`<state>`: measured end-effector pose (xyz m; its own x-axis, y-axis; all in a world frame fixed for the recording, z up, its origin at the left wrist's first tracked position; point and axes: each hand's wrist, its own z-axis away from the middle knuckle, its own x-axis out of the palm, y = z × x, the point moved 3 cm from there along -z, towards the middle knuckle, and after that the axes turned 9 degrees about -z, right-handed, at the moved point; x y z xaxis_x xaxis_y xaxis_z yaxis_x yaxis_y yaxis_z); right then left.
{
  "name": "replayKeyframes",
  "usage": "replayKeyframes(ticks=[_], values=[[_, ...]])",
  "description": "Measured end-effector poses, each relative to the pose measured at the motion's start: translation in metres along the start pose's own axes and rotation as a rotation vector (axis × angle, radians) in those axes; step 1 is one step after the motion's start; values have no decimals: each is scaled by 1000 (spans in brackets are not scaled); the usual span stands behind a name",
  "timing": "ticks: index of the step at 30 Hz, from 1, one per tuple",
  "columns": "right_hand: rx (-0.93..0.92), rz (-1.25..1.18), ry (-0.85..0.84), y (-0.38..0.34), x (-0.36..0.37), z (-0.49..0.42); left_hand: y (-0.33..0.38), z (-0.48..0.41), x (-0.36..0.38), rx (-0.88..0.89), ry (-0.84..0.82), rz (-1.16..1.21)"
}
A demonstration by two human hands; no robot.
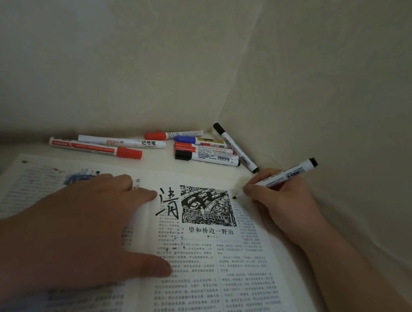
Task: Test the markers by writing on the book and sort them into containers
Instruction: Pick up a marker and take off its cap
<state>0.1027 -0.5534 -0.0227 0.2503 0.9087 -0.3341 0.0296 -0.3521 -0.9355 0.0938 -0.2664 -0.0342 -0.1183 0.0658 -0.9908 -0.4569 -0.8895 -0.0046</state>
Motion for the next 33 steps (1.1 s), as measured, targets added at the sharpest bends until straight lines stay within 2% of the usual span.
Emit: replayKeyframes(ticks=[3, 8, 13, 19, 23, 28, 33], values=[[2, 51, -45, -2, 2, 2, 0, -1, 0, -2, 7, 0], [-17, 140, 78, -1, -4, -5, 1, -1, 0, 5, 12, -10], [14, -51, 36, 2, -4, 0, 0, -1, 0, 5, 17, -2], [-12, -11, -31, 1, 0, 1, 2, 2, -4, -15, -11, -1], [16, -41, -138, -2, 0, 7, 4, 2, -6, -22, -24, -14], [13, -64, -50, 1, -3, 3, 1, 2, -3, -3, -6, -13], [56, -80, -64, 1, -3, 2, 2, 2, -3, -18, -26, -5]])
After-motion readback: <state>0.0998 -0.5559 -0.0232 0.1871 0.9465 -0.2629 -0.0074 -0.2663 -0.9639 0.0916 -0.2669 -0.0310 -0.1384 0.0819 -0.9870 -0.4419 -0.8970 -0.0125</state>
